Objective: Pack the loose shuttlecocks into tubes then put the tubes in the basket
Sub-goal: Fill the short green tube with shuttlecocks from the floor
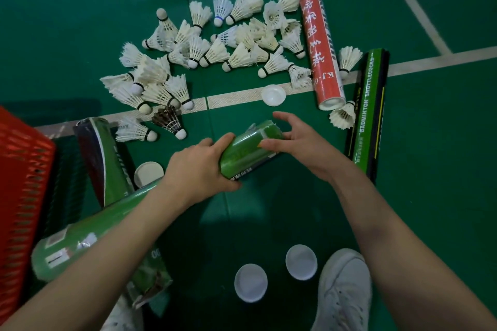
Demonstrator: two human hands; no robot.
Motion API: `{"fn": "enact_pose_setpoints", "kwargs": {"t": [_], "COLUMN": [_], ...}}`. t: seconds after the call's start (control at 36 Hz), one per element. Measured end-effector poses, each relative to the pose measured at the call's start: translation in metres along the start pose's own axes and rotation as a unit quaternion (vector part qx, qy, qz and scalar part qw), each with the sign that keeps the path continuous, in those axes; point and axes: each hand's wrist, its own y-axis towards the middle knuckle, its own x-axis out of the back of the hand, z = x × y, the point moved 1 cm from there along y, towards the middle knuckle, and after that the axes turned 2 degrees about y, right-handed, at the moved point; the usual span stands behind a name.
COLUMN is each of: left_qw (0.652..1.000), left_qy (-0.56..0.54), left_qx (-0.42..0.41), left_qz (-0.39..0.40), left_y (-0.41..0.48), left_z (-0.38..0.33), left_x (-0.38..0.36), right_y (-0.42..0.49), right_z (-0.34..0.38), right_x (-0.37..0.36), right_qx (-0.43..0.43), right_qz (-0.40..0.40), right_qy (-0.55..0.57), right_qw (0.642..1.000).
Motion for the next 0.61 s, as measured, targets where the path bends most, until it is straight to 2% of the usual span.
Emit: {"fn": "enact_pose_setpoints", "kwargs": {"t": [0.33, 0.47, 0.61], "left_qw": [0.999, 0.997, 0.994], "left_qy": [0.019, -0.003, 0.022], "left_qx": [0.012, 0.029, 0.023], "left_qz": [0.031, 0.073, 0.108], "left_y": [0.0, 0.001, -0.009], "left_z": [0.007, 0.006, 0.008], "left_x": [-0.018, -0.03, -0.045], "right_y": [0.001, 0.007, -0.004], "right_z": [-0.011, -0.026, -0.052], "right_x": [-0.007, -0.01, -0.011], "right_qx": [-0.028, -0.041, -0.03], "right_qz": [0.063, 0.029, -0.019], "right_qy": [-0.001, 0.005, -0.135], "right_qw": [0.998, 0.999, 0.99]}}
